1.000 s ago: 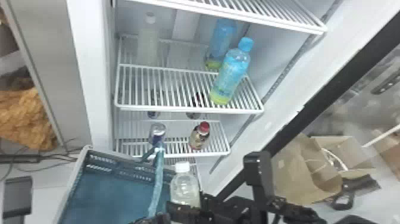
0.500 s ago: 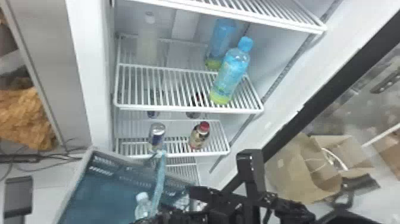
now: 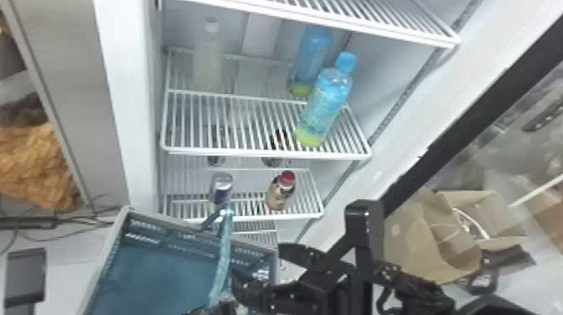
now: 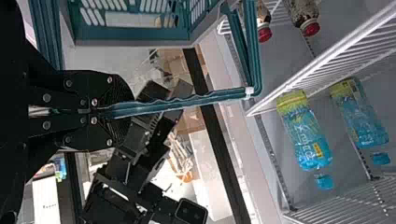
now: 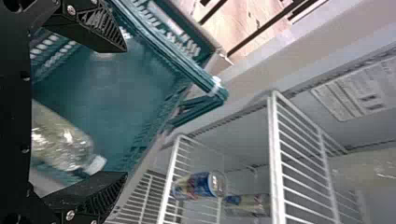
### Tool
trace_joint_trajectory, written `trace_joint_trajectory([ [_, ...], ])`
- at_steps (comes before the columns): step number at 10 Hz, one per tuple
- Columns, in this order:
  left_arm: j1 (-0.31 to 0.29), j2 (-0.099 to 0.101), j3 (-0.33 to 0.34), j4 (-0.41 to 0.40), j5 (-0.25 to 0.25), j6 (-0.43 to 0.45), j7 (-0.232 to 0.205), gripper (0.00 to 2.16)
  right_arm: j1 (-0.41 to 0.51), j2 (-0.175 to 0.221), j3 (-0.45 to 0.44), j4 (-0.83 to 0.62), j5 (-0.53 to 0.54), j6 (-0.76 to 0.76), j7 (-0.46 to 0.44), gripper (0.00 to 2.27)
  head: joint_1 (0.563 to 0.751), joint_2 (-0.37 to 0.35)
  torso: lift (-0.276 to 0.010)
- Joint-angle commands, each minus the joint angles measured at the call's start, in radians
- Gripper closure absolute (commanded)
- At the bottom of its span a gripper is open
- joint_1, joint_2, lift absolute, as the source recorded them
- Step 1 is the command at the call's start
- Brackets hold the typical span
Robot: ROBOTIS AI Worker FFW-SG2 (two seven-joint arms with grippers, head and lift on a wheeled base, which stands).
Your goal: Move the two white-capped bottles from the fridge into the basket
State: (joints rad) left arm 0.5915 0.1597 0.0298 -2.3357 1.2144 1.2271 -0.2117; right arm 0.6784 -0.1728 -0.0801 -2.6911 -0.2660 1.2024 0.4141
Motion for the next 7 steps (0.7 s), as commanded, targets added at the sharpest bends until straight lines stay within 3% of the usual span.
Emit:
trace_joint_trajectory([
  [1, 0.000, 0.000, 0.000, 0.000, 0.000, 0.000, 0.000, 1.19, 0.014, 0.007, -0.008, -0.030, 0.037, -0.044, -0.001, 0.11, 0.695, -0.350, 0.000],
  [4, 0.002, 0.000, 0.002, 0.000, 0.000, 0.000, 0.000, 1.19, 0.048, 0.038, -0.042, -0.044, 0.055, -0.262, -0.017, 0.11, 0.695, -0.350, 0.000],
  [7, 0.000, 0.000, 0.002, 0.003, -0.004, 0.000, 0.002, 1.19, 0.011, 0.042, -0.040, 0.069, 0.045, -0.581, -0.026, 0.12, 0.695, -0.350, 0.000],
])
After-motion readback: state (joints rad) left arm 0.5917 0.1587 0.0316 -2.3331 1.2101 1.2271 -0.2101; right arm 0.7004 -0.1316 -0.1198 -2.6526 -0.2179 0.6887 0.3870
